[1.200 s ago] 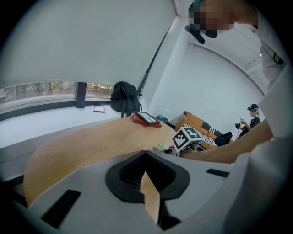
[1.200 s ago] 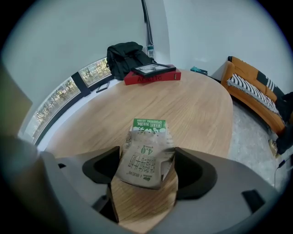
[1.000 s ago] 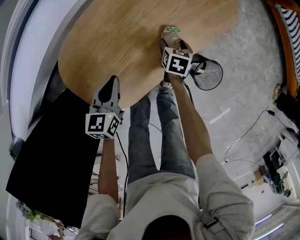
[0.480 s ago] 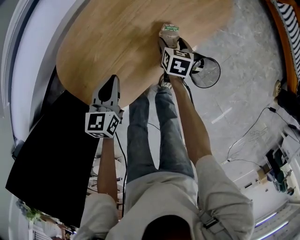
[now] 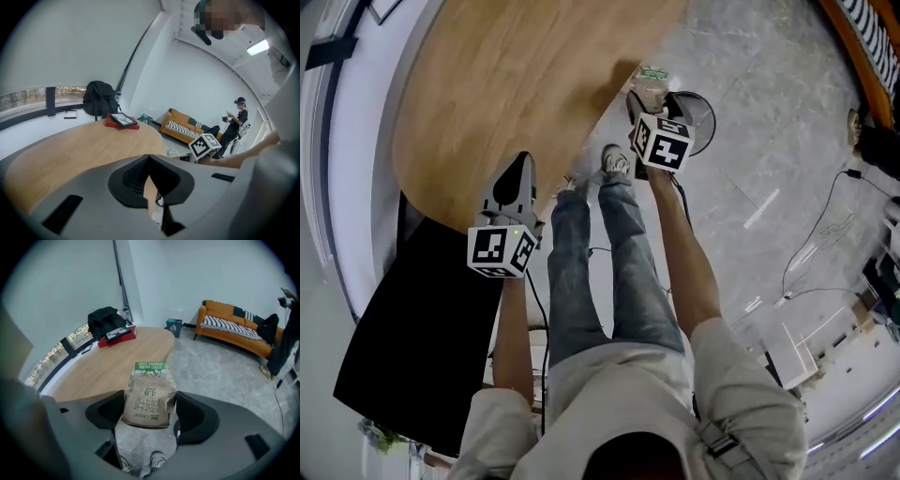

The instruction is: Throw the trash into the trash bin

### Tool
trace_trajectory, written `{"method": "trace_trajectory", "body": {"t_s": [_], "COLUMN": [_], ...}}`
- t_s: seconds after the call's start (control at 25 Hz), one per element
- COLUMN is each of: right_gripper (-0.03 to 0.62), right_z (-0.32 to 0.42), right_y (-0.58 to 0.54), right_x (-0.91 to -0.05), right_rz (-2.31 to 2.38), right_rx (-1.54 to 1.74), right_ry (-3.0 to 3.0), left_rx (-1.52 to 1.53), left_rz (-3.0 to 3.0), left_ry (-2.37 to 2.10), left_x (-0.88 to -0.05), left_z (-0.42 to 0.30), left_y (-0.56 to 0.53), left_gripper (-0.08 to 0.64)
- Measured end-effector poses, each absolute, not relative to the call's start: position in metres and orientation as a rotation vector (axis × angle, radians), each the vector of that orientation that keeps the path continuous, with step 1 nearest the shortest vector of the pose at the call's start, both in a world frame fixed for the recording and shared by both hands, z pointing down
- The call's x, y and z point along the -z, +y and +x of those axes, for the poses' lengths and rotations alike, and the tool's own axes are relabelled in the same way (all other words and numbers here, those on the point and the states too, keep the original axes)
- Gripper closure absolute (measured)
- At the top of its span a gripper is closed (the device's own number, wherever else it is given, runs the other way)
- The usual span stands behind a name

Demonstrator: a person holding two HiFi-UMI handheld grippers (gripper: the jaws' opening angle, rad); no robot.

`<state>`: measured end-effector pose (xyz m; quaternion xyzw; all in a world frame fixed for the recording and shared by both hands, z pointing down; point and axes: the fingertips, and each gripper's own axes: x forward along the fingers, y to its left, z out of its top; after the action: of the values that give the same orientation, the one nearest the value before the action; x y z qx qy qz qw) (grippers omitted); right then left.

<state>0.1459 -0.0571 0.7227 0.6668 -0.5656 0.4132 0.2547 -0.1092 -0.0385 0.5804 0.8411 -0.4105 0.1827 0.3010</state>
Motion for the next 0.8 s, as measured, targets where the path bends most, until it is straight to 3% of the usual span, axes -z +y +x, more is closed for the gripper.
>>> {"method": "trace_trajectory", "body": {"t_s": [0.32,0.8], "right_gripper": [0.225,0.224], "right_z": [0.255,0.298], "right_y": [0.049,0.096], "right_x": [-0.754,-0.793], "right_rz": [1.908,1.88], "right_rx": [-1.23,-1.32], "right_ry": [-1.296,-1.274], "left_rx": [-0.56,-0.649], "left_rz": [2.321,2.378], "left_ry": [-0.915,-0.774], "left_x": [-0.585,-0.592], "left_z": [-0.024,0.043], "left_y": [-0.021,-0.01], "left_gripper": [0.543,0.542]}}
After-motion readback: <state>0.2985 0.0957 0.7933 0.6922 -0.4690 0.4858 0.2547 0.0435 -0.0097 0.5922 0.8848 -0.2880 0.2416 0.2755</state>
